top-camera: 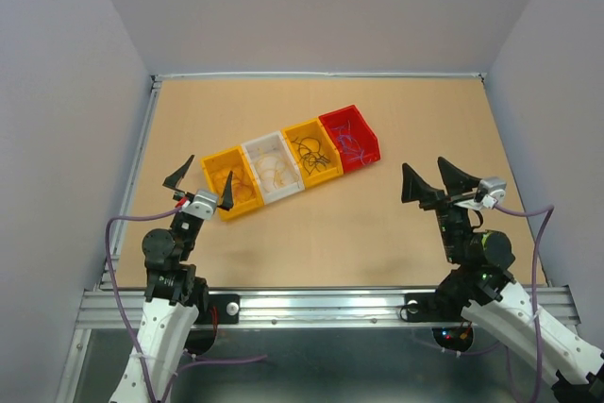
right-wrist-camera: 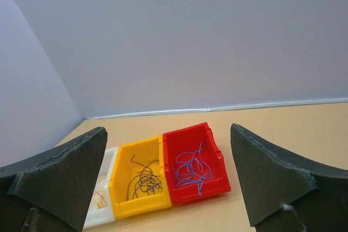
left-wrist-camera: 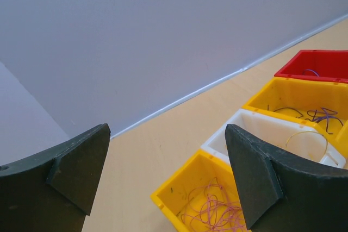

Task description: Untangle the cables

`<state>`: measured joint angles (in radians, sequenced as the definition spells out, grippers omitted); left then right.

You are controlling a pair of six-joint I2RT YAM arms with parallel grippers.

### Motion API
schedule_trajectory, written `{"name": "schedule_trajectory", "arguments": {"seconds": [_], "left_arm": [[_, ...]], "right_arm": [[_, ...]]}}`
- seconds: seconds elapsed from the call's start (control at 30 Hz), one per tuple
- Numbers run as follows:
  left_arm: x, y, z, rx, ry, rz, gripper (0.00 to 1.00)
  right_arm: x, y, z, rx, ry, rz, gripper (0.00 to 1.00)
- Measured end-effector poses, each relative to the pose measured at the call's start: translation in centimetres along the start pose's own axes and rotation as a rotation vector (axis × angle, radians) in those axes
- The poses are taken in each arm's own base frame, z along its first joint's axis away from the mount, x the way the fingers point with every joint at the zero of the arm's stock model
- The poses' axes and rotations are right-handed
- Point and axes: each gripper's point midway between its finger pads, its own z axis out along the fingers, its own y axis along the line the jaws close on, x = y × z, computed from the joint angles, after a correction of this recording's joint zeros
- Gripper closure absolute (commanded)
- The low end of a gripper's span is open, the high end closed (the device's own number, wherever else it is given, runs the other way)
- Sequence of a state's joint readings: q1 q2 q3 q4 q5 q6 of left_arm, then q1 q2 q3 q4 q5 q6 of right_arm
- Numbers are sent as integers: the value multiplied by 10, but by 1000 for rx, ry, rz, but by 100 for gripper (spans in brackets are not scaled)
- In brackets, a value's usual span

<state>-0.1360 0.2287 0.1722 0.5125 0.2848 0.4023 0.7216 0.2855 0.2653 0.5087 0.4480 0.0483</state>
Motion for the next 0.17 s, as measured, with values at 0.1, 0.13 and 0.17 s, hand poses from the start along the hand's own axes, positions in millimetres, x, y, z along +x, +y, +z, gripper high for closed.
{"name": "schedule_trajectory", "arguments": {"seconds": [0.1, 0.13, 0.17], "left_arm": [[0, 0, 0, 0, 0, 0, 1], [0, 0, 0, 0, 0, 0, 1], [0, 0, 0, 0, 1, 0, 1]], "right_arm": [[0, 0, 0, 0, 0, 0, 0], [0, 0, 0, 0, 0, 0, 0], [0, 0, 0, 0, 0, 1, 0]]}}
